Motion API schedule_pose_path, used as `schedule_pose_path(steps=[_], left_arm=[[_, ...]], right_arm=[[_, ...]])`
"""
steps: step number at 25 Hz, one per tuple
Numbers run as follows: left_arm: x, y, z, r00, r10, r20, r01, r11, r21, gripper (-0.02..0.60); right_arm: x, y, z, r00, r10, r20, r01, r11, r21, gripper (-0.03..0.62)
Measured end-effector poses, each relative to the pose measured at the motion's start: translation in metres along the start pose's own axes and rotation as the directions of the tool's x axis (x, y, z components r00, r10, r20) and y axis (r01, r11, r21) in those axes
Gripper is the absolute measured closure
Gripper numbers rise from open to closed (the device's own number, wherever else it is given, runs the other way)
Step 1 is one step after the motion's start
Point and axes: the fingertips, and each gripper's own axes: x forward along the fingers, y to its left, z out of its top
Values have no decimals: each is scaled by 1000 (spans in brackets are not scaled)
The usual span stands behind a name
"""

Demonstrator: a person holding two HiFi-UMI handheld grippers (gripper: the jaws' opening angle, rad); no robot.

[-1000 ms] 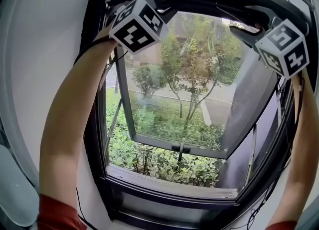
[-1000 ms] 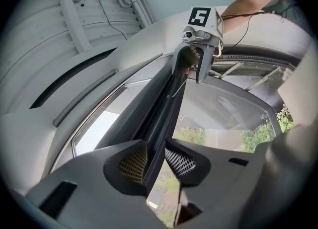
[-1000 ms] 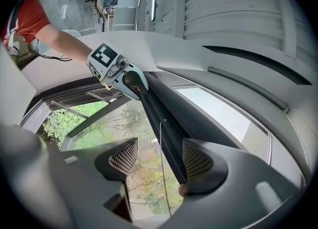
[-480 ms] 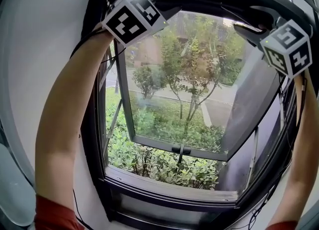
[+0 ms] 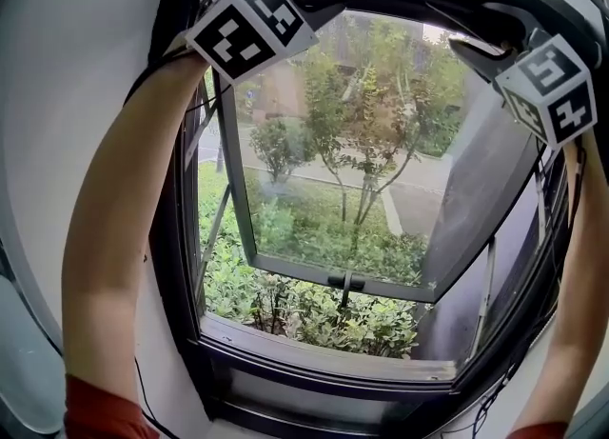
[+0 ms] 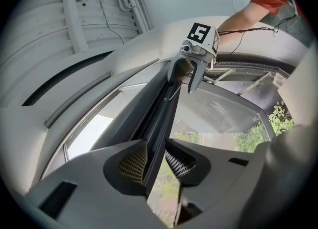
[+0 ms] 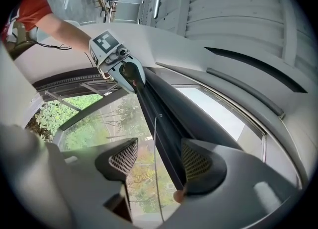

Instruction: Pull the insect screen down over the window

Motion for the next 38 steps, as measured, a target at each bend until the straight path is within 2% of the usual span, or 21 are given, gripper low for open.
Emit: schedule_pose_path(steps=[6,13,20,24,29,33,38], left_arm=[[1,-3,-4,999,18,-29,-17,998,54,482],[-5,-10,0,999,38,-35,-33,991,131,488],[-5,-17,-9,997,54,-63,-44,987,152,488],[-9,-25,-10,997,43,-70,-28,979,200,497],[-17,-18,-10,995,73,-64,-59,981,187,505],[-15,-19,-17,991,61,-121,-32,973,227,503],[-20,-33,-22,991,47,-125,-18,975,222,512]], right_arm=[[2,3,-5,998,-6,-63,3,999,-49,310],[-1,11,-9,996,3,-92,-8,998,-63,312],[-1,16,-11,995,-3,-102,-5,997,-78,312],[-6,27,-13,996,11,-89,-19,997,-81,313],[-8,31,-13,996,5,-84,-11,997,-73,313],[-13,38,-15,996,26,-86,-32,997,-72,315],[-17,48,-17,995,40,-97,-47,996,-73,315]])
